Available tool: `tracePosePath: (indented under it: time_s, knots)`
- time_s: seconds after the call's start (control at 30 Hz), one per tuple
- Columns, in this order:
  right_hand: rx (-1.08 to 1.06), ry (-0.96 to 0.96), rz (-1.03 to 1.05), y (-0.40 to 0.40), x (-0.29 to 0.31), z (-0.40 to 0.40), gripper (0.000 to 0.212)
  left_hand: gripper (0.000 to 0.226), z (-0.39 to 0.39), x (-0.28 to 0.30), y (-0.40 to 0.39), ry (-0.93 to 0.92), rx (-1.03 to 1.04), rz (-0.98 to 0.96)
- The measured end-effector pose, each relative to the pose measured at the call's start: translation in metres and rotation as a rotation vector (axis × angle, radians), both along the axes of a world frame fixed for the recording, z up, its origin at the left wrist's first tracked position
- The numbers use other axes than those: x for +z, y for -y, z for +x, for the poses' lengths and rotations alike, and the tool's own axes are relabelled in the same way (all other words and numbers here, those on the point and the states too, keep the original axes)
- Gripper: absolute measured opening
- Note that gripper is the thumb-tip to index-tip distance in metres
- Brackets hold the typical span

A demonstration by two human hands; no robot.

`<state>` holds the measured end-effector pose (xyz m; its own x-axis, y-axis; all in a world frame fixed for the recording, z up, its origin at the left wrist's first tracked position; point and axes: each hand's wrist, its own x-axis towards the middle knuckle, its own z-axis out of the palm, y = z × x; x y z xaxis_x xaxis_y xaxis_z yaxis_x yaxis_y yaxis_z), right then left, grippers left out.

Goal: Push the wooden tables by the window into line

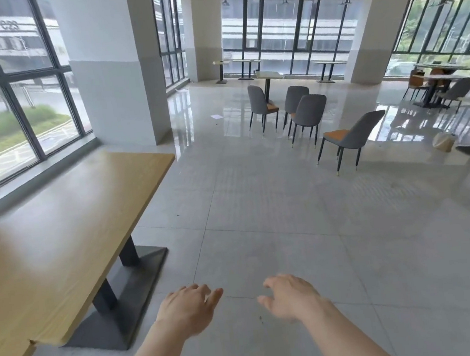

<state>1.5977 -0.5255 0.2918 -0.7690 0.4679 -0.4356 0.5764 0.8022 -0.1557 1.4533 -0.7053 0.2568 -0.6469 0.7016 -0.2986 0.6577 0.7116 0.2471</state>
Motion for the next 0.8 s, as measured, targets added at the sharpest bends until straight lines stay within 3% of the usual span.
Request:
tracePosePath:
  time_s: [0.23,0.37,0.53,0.8]
  knots:
    - [0.118,-0.007,-0.001,-0.112,0.016,-0.143,0.053,0.065,-0.112,0.02,-0.086,-0.001,0.159,0.046]
    - [0.213,0.012,0.018,-0.138,0.024,-0.223,0.052,0.063,-0.165,0.027,-0.097,0.006,0.266,0.088]
    - [0.38,0.038,-0.005,-0.122,0.01,-0.334,0.054,0.06,-0.239,0.009,-0.069,0.022,0.448,0.078]
    - [0.709,0.1,0.054,-0.029,-0.029,-0.532,0.055,0.06,-0.374,-0.036,0.024,0.119,0.783,0.143]
